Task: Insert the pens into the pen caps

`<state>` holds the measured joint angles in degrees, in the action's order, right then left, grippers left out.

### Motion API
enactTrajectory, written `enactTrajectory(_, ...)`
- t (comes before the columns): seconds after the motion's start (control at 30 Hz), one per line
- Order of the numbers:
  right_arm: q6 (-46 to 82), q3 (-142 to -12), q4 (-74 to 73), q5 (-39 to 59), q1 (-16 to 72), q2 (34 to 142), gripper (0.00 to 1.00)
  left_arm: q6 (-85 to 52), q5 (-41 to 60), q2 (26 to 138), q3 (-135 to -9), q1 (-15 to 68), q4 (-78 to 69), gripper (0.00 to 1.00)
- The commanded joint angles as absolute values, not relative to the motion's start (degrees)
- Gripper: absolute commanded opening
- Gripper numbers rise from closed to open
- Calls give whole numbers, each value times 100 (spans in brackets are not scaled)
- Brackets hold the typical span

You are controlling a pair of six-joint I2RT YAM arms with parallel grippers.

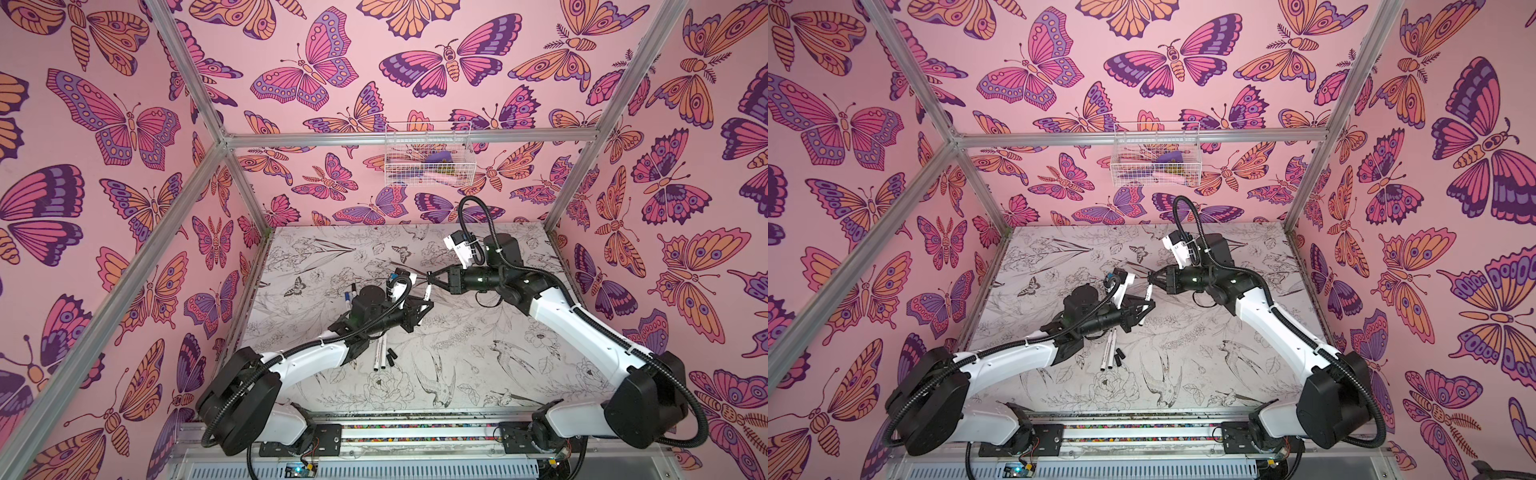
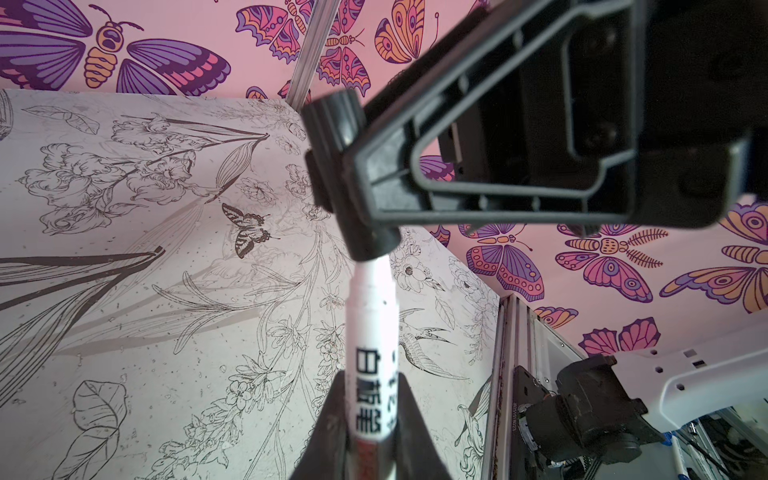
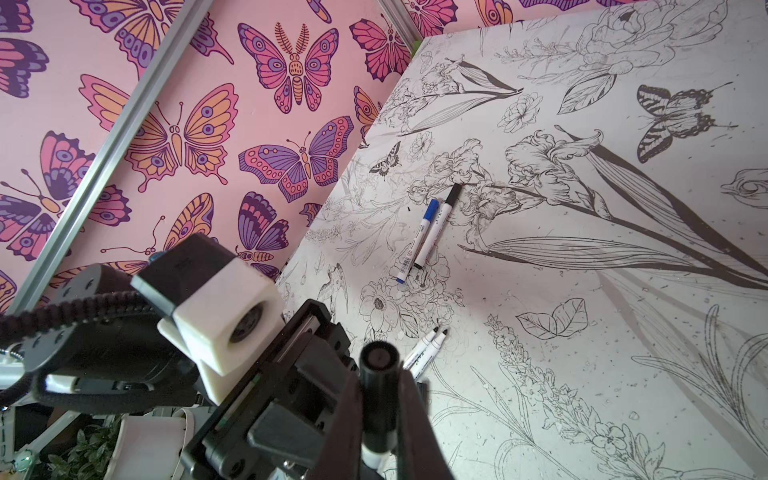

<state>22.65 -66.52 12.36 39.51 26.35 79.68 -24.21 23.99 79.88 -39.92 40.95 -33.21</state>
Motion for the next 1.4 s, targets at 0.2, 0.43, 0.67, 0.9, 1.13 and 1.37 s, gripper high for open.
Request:
enactTrajectory(0.2,2512,-6397,1015,4283,2667,7648,0,-2805,2209,8161,-4129,3963,-4341,0)
enactTrajectory(0.43,2467,-6514,1052,4495,2664,7563,0,-3383,2259,8486,-4467,3685,-5304,0)
enactTrajectory(0.67,2325,-6607,1064,4909,2664,7537,0,-2643,2114,8483,-5229,3665,-4654,0)
enactTrajectory(0.9,1818,-6782,1537,5106,2707,7404,1,-1383,1116,8316,-5300,3801,-4351,0)
enactTrajectory(1.13,1331,-7056,2088,5084,2795,7460,4,-947,492,8215,-5185,3942,-4674,0)
enactTrajectory(1.37,1369,-7101,1998,4829,2804,7472,12,-716,281,8244,-4977,4151,-4958,0)
